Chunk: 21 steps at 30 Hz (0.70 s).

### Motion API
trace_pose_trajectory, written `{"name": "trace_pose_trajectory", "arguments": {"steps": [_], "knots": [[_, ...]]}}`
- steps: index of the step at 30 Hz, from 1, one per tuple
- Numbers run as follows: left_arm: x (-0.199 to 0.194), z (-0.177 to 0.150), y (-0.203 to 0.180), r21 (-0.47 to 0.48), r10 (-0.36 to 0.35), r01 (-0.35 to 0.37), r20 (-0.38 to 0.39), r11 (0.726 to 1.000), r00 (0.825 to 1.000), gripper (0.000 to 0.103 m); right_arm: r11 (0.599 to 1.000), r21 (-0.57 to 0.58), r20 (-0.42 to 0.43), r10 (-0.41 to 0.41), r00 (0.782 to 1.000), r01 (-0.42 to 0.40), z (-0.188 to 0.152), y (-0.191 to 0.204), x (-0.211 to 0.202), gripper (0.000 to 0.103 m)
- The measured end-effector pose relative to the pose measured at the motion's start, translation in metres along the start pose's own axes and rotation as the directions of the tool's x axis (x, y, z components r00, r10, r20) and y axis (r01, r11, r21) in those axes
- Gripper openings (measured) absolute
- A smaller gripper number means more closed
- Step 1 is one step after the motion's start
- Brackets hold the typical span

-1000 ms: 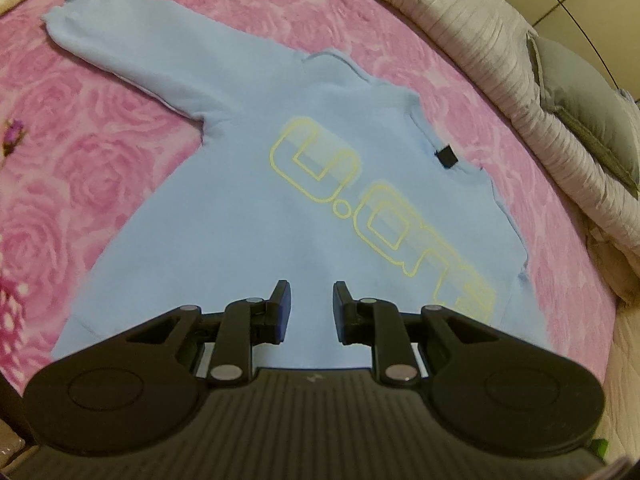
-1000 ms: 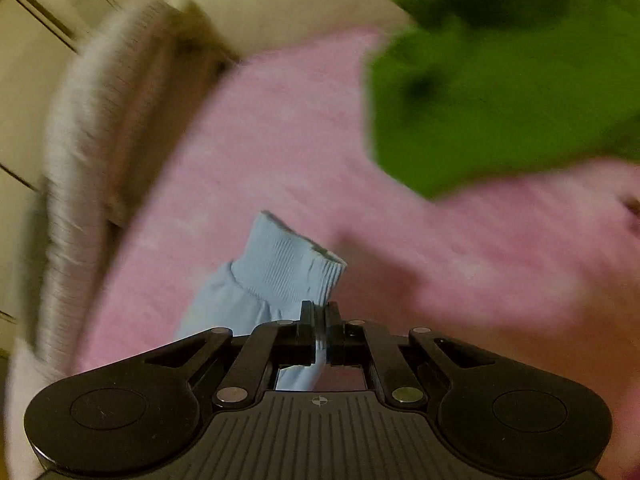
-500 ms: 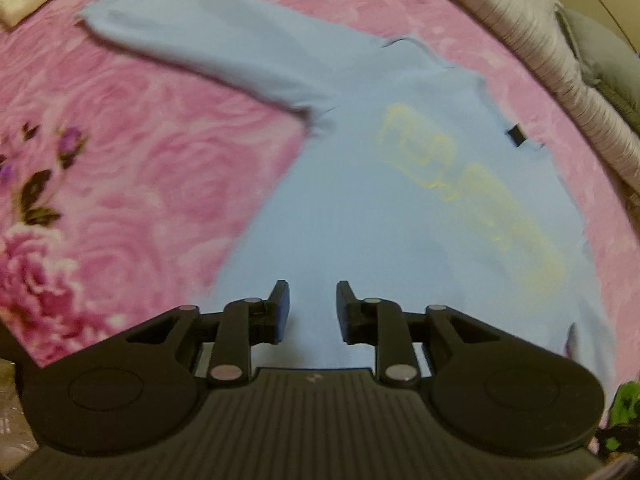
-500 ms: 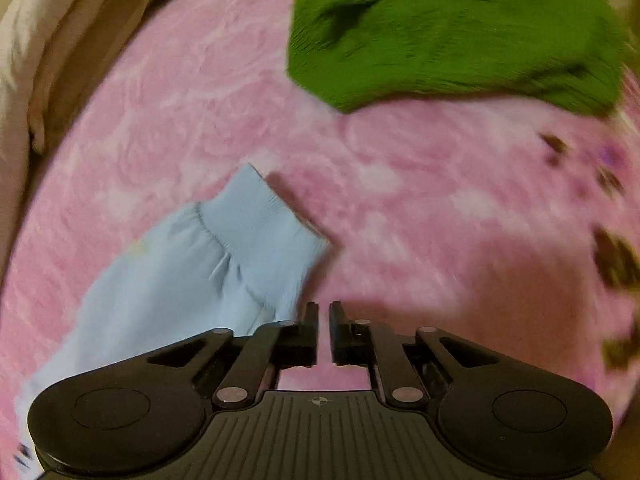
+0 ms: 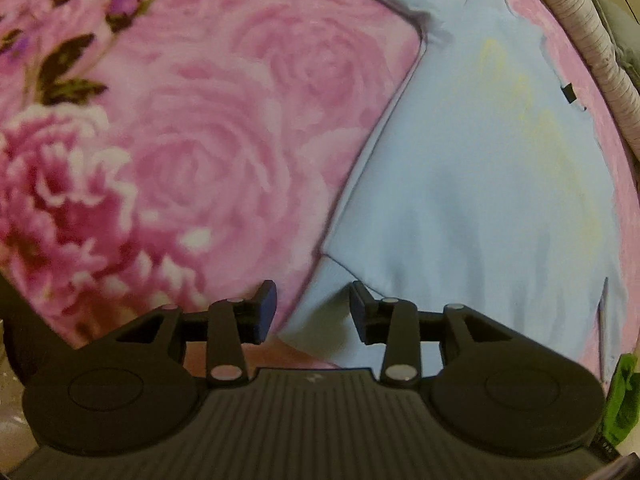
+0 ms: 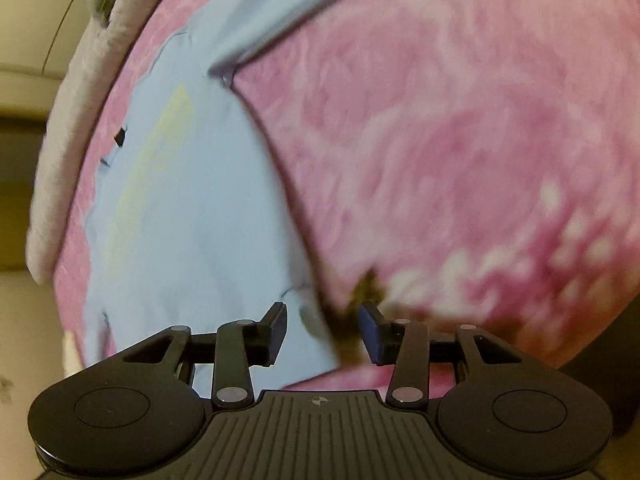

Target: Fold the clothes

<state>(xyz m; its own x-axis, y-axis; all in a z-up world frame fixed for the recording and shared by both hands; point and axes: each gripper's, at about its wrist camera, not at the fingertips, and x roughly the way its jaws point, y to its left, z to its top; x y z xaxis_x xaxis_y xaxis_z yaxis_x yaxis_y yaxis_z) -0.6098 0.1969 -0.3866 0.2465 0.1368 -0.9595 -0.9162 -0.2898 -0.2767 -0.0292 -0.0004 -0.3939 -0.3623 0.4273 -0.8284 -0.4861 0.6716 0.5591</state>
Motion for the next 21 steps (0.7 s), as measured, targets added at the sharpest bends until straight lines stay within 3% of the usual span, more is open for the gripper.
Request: {"name": "trace_pose_trajectory", "arguments": {"steps": [2,4,6,7,9,12,15,18,21], "knots": [[0.004,-0.003,-0.003,0.02,-0.01,0.01,0.015,1.0,1.0,0.043,1.0,0.018,0.05,-0.021,0.999,0.02,-0.009,0.002,0.009,0.044],[0.003,-0.005,-0.008,0.072,-0.015,0.013,0.024,0.997,1.0,0.042,0.998,0.055,0.104,-0.043,0.994,0.037,-0.02,0.007,0.016,0.043],[-0.001,-0.007,-0.01,0.166,-0.043,0.038,0.025,0.985,0.999,0.012,0.996,0.036,0.117,-0.081,0.99,0.077,-0.032,0.018,0.018,0.005],[-0.005,-0.007,-0.011,0.199,-0.06,0.054,0.023,0.978,0.998,0.005,0.995,-0.01,0.128,-0.096,0.987,0.098,-0.033,0.025,0.015,0.005],[-0.02,-0.007,-0.009,0.225,-0.105,0.092,0.045,0.97,0.993,0.004,0.992,-0.068,0.174,-0.094,0.98,0.107,-0.035,0.035,0.005,0.005],[-0.036,-0.017,-0.002,0.289,-0.153,0.119,0.098,0.95,0.983,0.005,0.997,-0.039,0.219,-0.05,0.974,0.06,-0.039,0.031,-0.011,0.005],[-0.012,-0.027,0.001,0.276,-0.065,0.043,0.073,0.96,0.995,0.005,0.992,-0.031,0.183,-0.111,0.977,0.118,-0.045,0.024,0.006,0.005],[-0.007,-0.033,-0.011,0.28,-0.007,-0.02,0.095,0.96,0.995,0.005,0.979,-0.048,0.167,-0.188,0.968,0.199,-0.047,0.026,0.021,0.011],[-0.024,-0.036,-0.023,0.331,0.046,-0.093,0.147,0.939,0.988,0.008,0.941,-0.124,0.207,-0.287,0.935,0.316,-0.049,0.048,0.014,0.022]]}}
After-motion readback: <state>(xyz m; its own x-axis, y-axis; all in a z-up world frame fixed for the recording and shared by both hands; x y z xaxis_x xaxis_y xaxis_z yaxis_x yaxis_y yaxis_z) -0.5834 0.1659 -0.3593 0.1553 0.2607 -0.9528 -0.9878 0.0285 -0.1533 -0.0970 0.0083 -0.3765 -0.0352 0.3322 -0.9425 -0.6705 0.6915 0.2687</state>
